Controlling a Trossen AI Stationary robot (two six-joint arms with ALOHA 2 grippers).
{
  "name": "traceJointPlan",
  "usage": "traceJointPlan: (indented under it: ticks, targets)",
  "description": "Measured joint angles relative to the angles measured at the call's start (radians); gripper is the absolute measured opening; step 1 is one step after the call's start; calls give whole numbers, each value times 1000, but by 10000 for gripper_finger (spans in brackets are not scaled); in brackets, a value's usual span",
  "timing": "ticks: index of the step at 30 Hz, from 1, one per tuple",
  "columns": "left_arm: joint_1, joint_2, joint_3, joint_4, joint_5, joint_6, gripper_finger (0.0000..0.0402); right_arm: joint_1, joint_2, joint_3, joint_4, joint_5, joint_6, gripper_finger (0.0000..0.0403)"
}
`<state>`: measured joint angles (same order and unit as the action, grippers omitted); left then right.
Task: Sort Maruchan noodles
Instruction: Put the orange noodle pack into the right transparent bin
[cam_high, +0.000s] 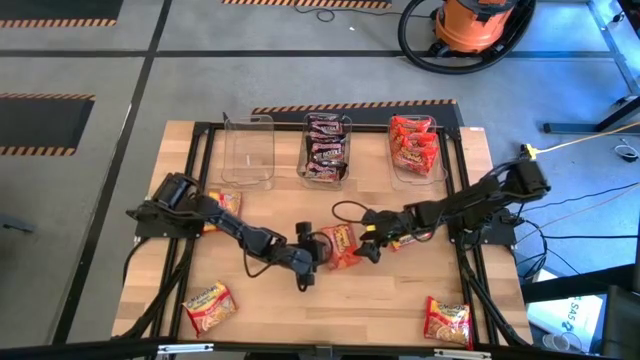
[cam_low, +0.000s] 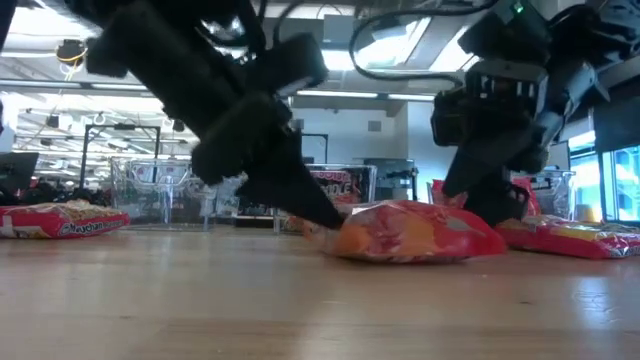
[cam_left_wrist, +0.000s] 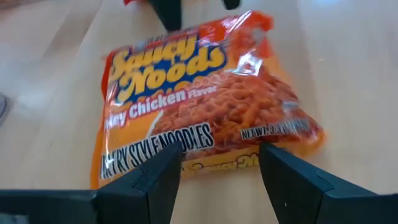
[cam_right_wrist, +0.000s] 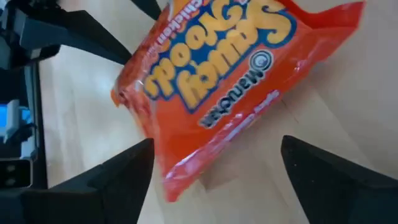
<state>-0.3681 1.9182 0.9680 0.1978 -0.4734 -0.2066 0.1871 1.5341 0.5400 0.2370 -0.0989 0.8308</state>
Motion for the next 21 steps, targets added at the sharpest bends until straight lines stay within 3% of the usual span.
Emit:
traceJointPlan:
  ticks: [10,21]
  targets:
    - [29,40,1,17,59,-20,208,1,103,1,145,13,60,329]
    - [29,40,0,24,74,-20,208,2,125,1,292,73,49,328]
